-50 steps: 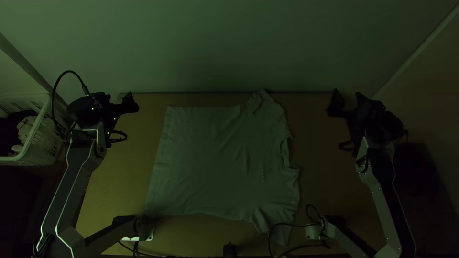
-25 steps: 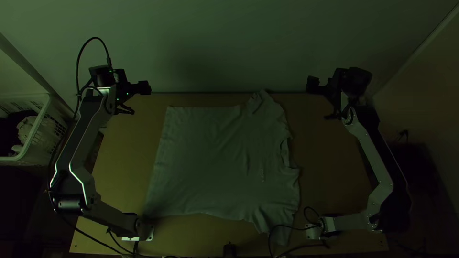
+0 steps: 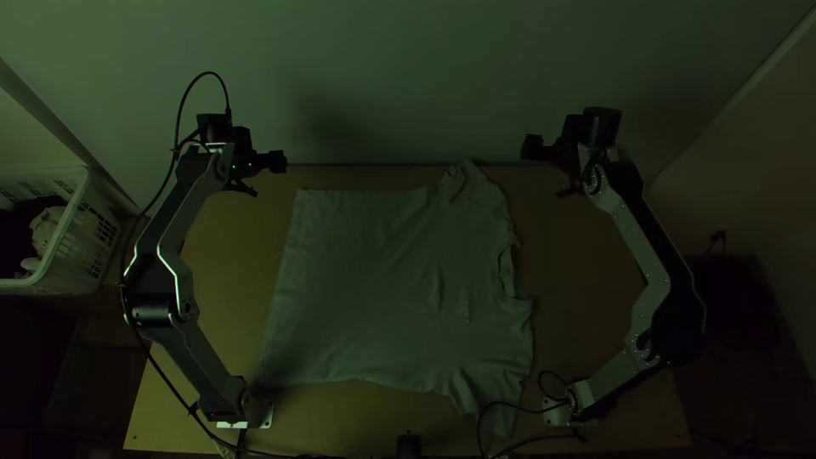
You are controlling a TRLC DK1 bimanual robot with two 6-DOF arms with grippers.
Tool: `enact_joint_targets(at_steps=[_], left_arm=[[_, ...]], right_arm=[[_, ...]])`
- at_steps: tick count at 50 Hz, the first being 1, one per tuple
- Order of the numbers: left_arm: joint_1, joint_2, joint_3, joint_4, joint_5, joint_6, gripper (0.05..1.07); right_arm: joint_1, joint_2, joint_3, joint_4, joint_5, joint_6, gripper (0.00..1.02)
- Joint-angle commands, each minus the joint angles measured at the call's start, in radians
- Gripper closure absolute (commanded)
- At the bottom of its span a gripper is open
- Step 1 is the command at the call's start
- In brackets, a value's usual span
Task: Fold the t-shirt
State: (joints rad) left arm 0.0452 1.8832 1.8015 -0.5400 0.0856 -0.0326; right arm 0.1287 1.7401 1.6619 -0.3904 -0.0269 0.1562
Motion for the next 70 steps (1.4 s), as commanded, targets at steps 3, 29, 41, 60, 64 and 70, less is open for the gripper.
enact_joint_targets(at_steps=[3,29,41,60,64,70], left_arm=[[-0.022,0.071,0.041,-0.015,-0.021,0.020,0.10],[-0.050,0.235,0.052,-0.038,-0.046,0.059,0.18],[-0.050,0.290,0.067,0.005,-0.069,0.062,0.18],[-0.062,0.363,0.116,0.021,-0.130,0.069,0.17],[-0.064,0.366,0.114,0.018,-0.130,0.069,0.17],[-0.071,0.369,0.107,0.015,-0.130,0.076,0.17]], right_arm=[[0.006,0.070,0.045,-0.021,-0.005,0.016,0.04],[0.006,0.202,0.116,-0.061,-0.005,0.022,0.04],[0.006,0.226,0.118,-0.061,-0.005,0.025,0.04],[0.005,0.243,0.118,-0.056,-0.005,0.026,0.04],[0.005,0.248,0.121,-0.054,-0.005,0.026,0.04],[0.005,0.257,0.128,-0.053,-0.005,0.028,0.04]])
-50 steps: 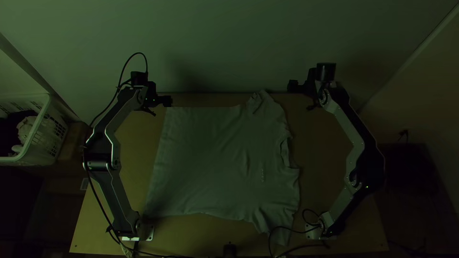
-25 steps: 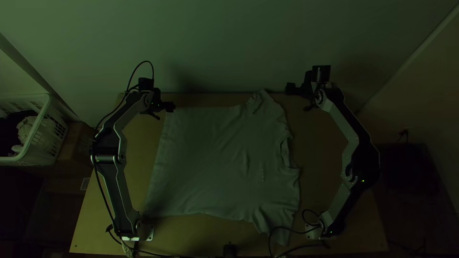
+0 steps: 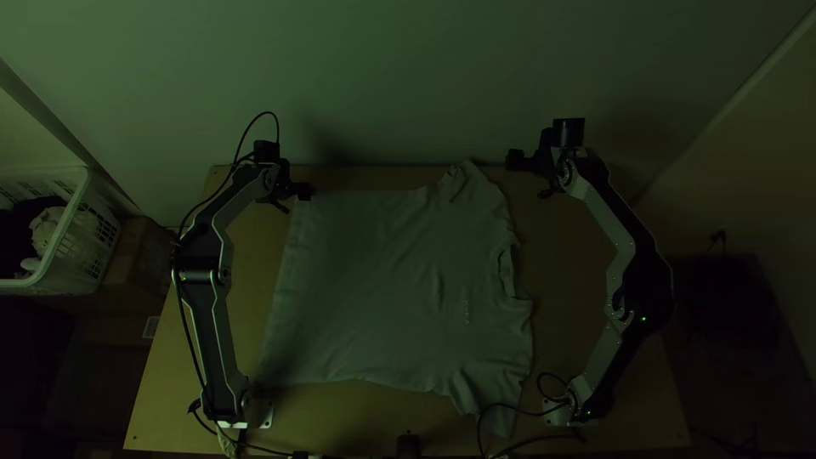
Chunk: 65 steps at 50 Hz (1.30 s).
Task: Fold the t-shirt
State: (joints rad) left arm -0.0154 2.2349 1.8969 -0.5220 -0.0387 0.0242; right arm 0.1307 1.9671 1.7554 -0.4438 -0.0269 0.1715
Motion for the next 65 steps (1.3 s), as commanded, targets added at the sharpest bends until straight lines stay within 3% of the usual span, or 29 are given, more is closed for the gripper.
enact_joint_targets(at_steps=[1,18,32,34,42,44,45,58,65], left_arm=[[-0.012,0.019,0.011,-0.001,-0.006,0.019,0.17],[-0.044,0.031,-0.021,0.002,-0.024,0.036,0.19],[-0.078,0.025,-0.082,0.014,-0.030,0.092,0.78],[-0.078,0.025,-0.084,0.017,-0.030,0.091,0.83],[-0.072,0.017,-0.104,0.034,-0.030,0.091,0.85],[-0.067,0.011,-0.111,0.050,-0.030,0.089,1.02],[-0.064,0.008,-0.114,0.057,-0.030,0.088,1.05],[-0.023,-0.017,-0.119,0.063,-0.029,0.079,1.05],[0.000,-0.043,-0.117,0.063,-0.029,0.074,1.05]], right_arm=[[0.001,0.032,0.036,0.001,-0.005,0.013,0.04],[0.004,0.036,0.046,0.007,-0.005,0.013,0.04],[0.003,0.052,0.055,0.005,-0.005,0.014,0.04],[0.003,0.055,0.056,0.005,-0.005,0.014,0.04],[0.003,0.067,0.078,-0.012,-0.005,0.016,0.04],[0.003,0.075,0.088,-0.021,-0.005,0.017,0.04],[0.004,0.079,0.095,-0.035,-0.005,0.028,0.04],[0.014,0.164,0.190,-0.084,-0.005,0.059,0.04],[0.020,0.280,0.369,-0.250,-0.005,0.071,0.04]])
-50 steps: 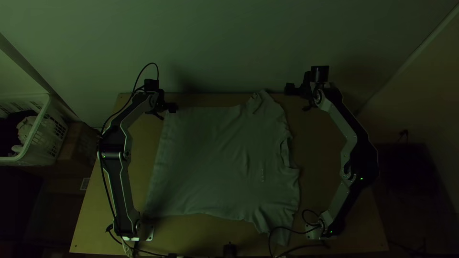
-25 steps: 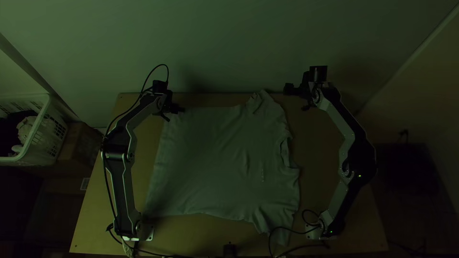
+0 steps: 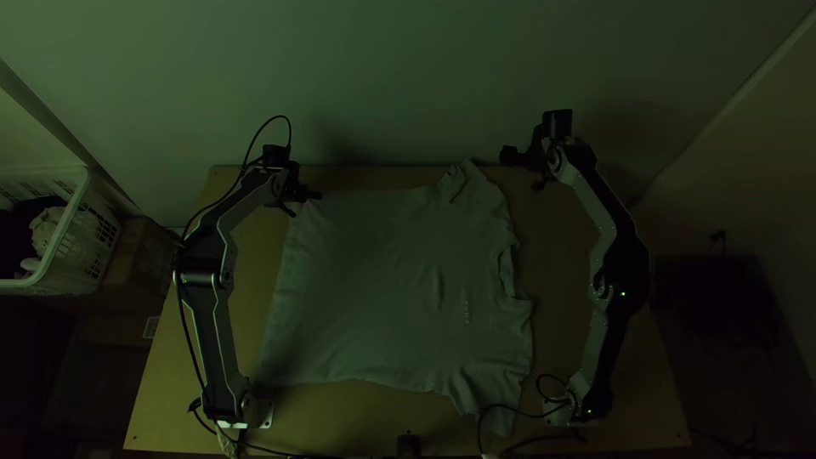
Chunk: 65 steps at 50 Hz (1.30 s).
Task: Fold the t-shirt
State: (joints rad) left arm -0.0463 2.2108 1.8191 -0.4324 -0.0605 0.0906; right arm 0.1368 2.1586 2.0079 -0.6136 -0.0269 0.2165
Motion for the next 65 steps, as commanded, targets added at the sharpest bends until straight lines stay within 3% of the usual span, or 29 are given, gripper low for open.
enact_joint_targets(at_steps=[1,6,10,22,25,42,48,54,61,65], left_arm=[[0.034,-0.022,-0.040,-0.026,-0.007,0.008,1.05],[0.042,-0.039,-0.041,-0.028,-0.005,0.001,1.05],[0.043,-0.053,-0.049,-0.032,-0.005,-0.005,1.05],[0.040,-0.069,-0.058,-0.035,-0.004,-0.006,1.05],[0.039,-0.071,-0.058,-0.034,-0.004,-0.008,1.05],[0.046,-0.082,-0.052,-0.035,-0.005,-0.006,1.05],[0.048,-0.083,-0.055,-0.037,-0.005,-0.006,1.05],[0.048,-0.086,-0.060,-0.037,-0.004,-0.008,1.05],[0.048,-0.088,-0.060,-0.037,-0.004,-0.008,1.05],[0.048,-0.088,-0.060,-0.037,-0.004,-0.009,1.05]], right_arm=[[0.012,0.107,0.146,-0.101,-0.005,0.027,0.04],[0.015,0.172,0.242,-0.160,-0.007,0.029,0.06],[0.023,0.198,0.261,-0.161,-0.007,0.034,0.10],[0.053,0.267,0.267,-0.161,-0.007,0.035,0.10],[0.060,0.279,0.267,-0.160,-0.007,0.034,0.16],[0.080,0.322,0.267,-0.161,-0.007,0.066,0.16],[0.083,0.331,0.269,-0.158,-0.005,0.069,0.39],[0.089,0.339,0.269,-0.161,-0.005,0.069,0.40],[0.093,0.343,0.269,-0.160,-0.005,0.066,0.68],[0.096,0.342,0.270,-0.158,-0.005,0.060,0.97]])
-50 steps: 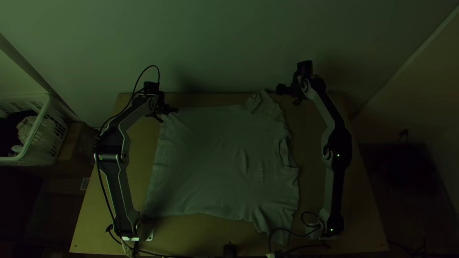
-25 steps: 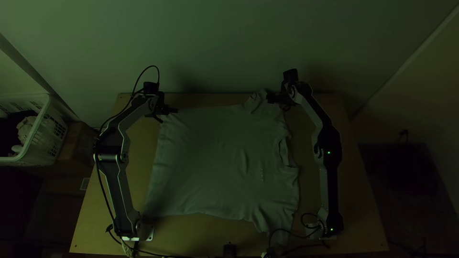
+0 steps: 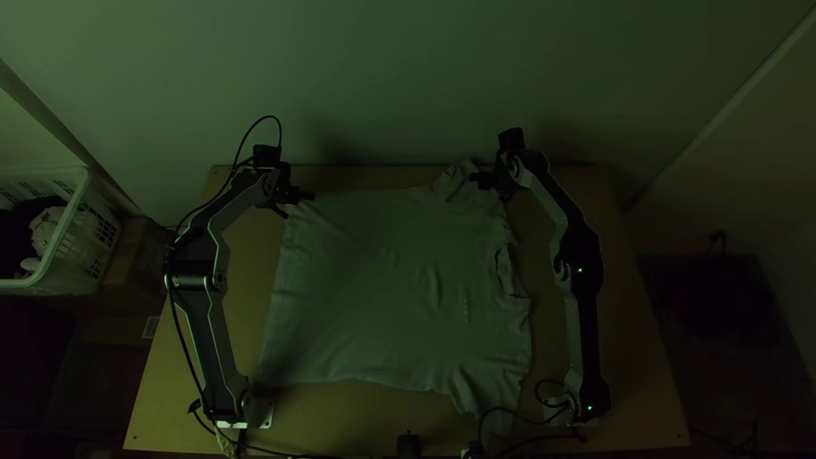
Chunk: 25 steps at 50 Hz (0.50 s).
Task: Fold the t-shirt
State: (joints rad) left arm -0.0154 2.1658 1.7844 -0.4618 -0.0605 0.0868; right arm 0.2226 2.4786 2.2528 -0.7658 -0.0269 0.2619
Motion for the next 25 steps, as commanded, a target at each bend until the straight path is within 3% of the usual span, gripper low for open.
enact_joint_targets(at_steps=[1,25], left_arm=[[0.017,-0.043,-0.025,-0.009,-0.004,-0.005,1.05],[0.031,-0.063,0.001,-0.006,0.005,-0.055,1.05]], right_arm=[[0.011,0.022,0.024,-0.007,-0.005,0.014,1.00],[-0.039,-0.026,0.011,-0.007,-0.002,0.008,1.00]])
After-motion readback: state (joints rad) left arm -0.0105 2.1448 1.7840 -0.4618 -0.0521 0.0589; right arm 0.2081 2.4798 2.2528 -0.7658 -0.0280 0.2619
